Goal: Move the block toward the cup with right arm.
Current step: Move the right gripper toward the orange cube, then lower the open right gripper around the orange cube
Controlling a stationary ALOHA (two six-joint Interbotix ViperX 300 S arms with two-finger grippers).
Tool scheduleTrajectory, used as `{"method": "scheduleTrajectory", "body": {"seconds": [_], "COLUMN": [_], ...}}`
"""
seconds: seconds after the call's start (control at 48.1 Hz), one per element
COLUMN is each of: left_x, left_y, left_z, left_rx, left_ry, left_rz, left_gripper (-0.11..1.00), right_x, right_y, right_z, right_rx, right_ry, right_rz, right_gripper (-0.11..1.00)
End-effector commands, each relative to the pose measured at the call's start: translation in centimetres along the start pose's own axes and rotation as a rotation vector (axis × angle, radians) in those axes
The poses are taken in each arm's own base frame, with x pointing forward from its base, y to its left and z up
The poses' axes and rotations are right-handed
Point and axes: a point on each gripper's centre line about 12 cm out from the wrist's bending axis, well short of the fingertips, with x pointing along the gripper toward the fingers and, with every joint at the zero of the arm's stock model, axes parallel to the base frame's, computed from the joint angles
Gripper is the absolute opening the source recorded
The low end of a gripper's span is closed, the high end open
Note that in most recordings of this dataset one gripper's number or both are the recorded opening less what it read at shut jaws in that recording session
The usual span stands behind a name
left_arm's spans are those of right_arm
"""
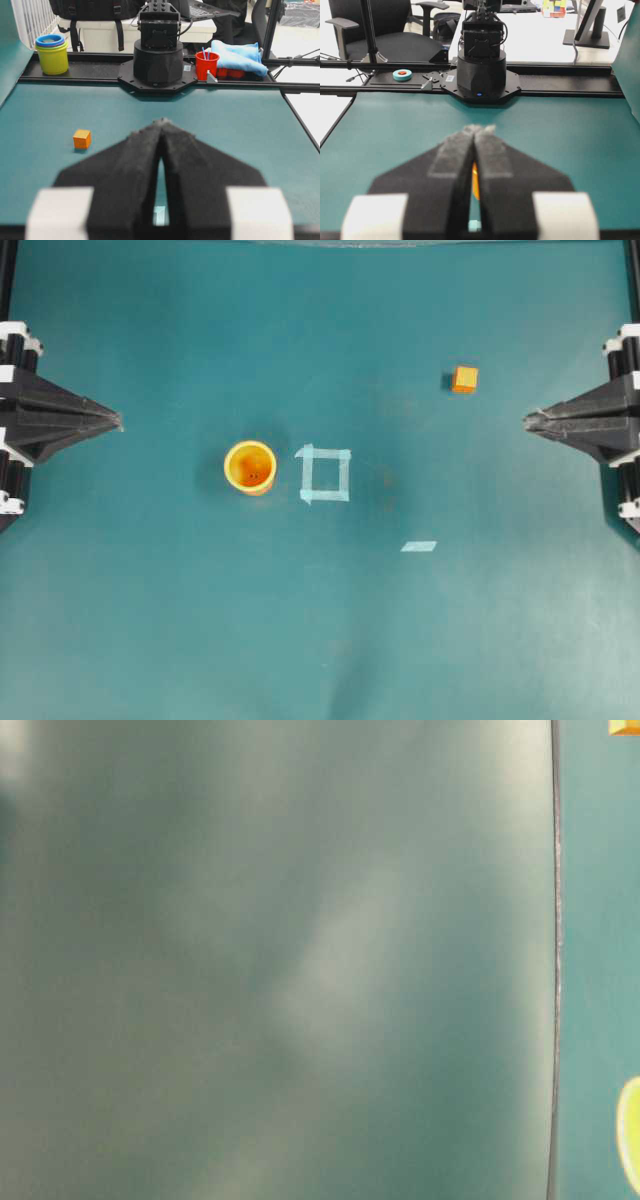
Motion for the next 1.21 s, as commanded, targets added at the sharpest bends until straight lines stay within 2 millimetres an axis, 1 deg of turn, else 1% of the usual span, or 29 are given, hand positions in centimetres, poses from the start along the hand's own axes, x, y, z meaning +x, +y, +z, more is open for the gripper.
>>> {"method": "scheduleTrajectory", "body": {"seconds": [0.0, 0.062, 0.125, 0.229, 0.374, 0.52, 0.644, 0.707, 0.873, 0.977, 1.081, 1.185], "left_x": [0.4, 0.4, 0.4, 0.4, 0.4, 0.4, 0.4, 0.4, 0.4, 0.4, 0.4, 0.4], "left_y": [0.0, 0.0, 0.0, 0.0, 0.0, 0.0, 0.0, 0.0, 0.0, 0.0, 0.0, 0.0], "left_z": [0.3, 0.0, -0.1, -0.1, -0.1, -0.1, -0.1, -0.1, -0.1, -0.1, -0.1, -0.1], "left_rx": [-0.003, -0.003, -0.003, -0.003, -0.003, -0.003, -0.003, -0.003, -0.003, -0.003, -0.003, -0.005], "left_ry": [0.028, 0.057, 0.069, 0.067, 0.071, 0.071, 0.069, 0.069, 0.066, 0.069, 0.069, 0.069], "left_rz": [0.001, 0.001, 0.0, 0.001, 0.001, 0.001, 0.001, 0.001, 0.0, 0.0, 0.001, 0.002], "left_gripper": [-0.01, 0.02, 0.0, 0.0, 0.0, 0.0, 0.0, 0.0, 0.0, 0.0, 0.0, 0.0], "right_x": [0.2, 0.4, 0.6, 1.0, 1.1, 1.0, 1.2, 1.4, 2.3, 3.2, 4.4, 5.4], "right_y": [-0.2, -0.5, -1.0, -1.9, -3.7, -5.2, -5.9, -6.4, -7.3, -7.9, -8.7, -9.7], "right_z": [0.5, 0.0, -0.6, -1.4, -2.7, -3.8, -4.6, -5.2, -7.0, -8.1, -9.5, -10.7], "right_rx": [0.002, 0.01, 0.015, 0.026, 0.039, 0.051, 0.052, 0.057, 0.074, 0.085, 0.087, 0.068], "right_ry": [-0.011, 0.032, 0.092, 0.195, 0.329, 0.401, 0.441, 0.468, 0.546, 0.601, 0.668, 0.732], "right_rz": [-0.011, -0.027, -0.048, -0.094, -0.176, -0.242, -0.271, -0.286, -0.312, -0.321, -0.33, -0.337], "right_gripper": [0.0, 0.0, 0.0, 0.0, 0.0, 0.0, 0.02, 0.09, 0.43, 0.6, 0.67, 0.68]}}
